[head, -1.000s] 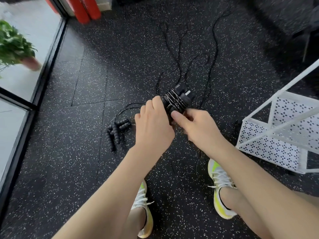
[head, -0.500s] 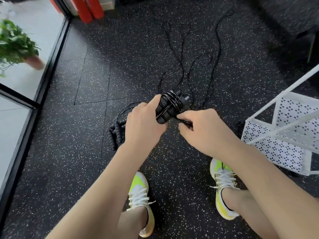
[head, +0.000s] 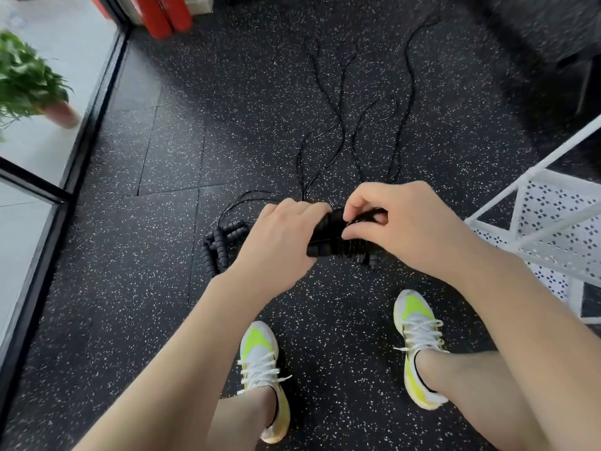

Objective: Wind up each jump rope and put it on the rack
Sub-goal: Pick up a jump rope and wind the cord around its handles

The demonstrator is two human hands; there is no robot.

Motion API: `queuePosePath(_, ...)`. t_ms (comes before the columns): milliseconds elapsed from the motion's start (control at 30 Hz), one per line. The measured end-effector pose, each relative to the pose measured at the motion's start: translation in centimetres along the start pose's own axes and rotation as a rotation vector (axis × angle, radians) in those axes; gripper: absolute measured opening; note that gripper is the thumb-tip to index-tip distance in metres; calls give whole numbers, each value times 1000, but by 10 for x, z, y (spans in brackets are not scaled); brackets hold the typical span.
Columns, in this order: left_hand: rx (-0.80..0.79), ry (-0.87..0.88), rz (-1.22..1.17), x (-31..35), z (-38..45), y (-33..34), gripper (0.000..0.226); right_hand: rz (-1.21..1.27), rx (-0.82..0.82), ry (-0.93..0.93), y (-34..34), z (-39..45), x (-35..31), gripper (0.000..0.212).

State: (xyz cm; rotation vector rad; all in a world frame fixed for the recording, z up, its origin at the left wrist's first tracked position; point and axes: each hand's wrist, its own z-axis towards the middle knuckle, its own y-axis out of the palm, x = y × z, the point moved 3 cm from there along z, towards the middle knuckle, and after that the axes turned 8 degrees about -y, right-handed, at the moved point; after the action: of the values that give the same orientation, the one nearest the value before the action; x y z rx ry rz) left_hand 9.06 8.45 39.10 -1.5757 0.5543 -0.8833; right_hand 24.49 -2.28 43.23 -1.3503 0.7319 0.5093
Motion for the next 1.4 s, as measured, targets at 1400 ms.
queuePosePath(1400, 132, -457, -490, 1, 12, -23, 32, 60, 16, 121, 28, 2, 5, 21)
